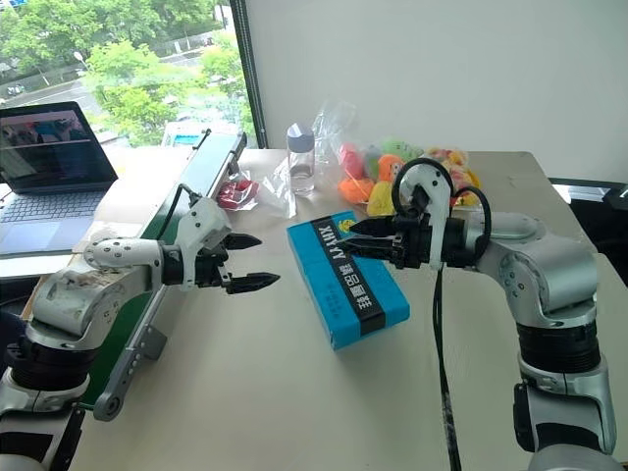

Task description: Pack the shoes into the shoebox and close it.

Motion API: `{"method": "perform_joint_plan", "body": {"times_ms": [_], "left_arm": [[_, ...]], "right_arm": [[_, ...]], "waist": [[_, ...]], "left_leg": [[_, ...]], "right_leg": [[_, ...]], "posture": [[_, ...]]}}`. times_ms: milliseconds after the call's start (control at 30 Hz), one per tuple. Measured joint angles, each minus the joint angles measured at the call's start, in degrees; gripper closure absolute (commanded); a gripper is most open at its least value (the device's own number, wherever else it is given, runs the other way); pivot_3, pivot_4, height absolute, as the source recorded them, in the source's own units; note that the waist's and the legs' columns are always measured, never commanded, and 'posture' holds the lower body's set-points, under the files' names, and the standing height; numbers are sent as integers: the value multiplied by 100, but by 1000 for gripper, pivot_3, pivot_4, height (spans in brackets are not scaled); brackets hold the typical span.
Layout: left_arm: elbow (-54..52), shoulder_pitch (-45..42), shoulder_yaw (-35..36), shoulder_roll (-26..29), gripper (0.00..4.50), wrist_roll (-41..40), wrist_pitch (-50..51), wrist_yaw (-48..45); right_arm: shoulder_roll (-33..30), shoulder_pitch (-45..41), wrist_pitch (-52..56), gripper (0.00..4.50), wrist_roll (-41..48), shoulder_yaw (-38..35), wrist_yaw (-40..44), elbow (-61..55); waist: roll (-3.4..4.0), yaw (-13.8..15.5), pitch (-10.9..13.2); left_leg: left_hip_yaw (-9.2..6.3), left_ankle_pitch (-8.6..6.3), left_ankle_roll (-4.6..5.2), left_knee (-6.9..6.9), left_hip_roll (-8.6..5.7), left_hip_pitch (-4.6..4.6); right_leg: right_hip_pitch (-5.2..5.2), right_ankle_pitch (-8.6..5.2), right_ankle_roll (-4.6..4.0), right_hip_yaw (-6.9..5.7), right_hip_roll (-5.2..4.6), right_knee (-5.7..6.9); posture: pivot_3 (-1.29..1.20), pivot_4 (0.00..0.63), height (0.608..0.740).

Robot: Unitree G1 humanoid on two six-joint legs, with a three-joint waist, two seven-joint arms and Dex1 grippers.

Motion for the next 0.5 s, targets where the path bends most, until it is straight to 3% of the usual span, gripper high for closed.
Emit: {"method": "perform_joint_plan", "body": {"times_ms": [67, 500], "left_arm": [[-84, 112, 133, 76, 0, -104, 43, 2], [-890, 1041, 451, 486, 0, -343, 71, 260]], "right_arm": [[-74, 2, 2, 54, 44, -15, -43, -46], [-655, 280, -412, 54, -425, 290, -192, -148]], "waist": [[0, -1, 0], [-1, 10, 1]], "left_leg": [[0, 0, 0, 0, -1, 0], [2, -2, -1, 2, -3, -9]], "right_leg": [[0, -5, -8, 1, -1, -1], [-6, -10, -15, 1, -3, -2]], "posture": [[0, 150, 740], [0, 150, 740]]}}
